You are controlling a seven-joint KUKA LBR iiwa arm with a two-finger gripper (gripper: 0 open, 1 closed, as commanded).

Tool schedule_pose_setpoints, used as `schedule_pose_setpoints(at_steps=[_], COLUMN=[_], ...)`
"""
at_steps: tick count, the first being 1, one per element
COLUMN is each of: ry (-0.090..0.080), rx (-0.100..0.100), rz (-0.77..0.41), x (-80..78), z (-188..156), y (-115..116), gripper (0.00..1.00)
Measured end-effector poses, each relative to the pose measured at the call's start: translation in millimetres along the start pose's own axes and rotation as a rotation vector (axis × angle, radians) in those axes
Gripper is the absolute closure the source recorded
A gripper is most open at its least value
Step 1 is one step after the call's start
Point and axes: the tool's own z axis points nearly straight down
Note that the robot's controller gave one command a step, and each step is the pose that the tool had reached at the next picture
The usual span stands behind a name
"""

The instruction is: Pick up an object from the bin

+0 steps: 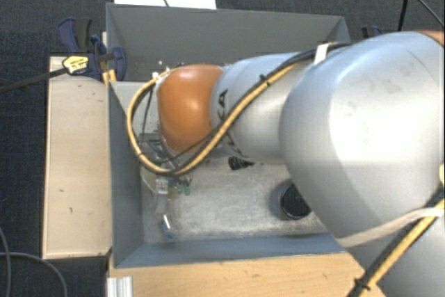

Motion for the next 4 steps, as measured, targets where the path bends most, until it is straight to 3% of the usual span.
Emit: schedule_pose_setpoints(at_steps=[1,2,3,4], ry=[-0.012,-0.012,-0.009,-0.011], rx=[-0.001,-0.002,-0.007,-0.003], rz=[0.213,0.389,0.462,0.459], x=[-21.9,-17.7,-18.4,-19.1], z=[-31,-30,-1,-2], y=[-6,2,2,3], gripper=[0.00,0.00,0.00,0.00])
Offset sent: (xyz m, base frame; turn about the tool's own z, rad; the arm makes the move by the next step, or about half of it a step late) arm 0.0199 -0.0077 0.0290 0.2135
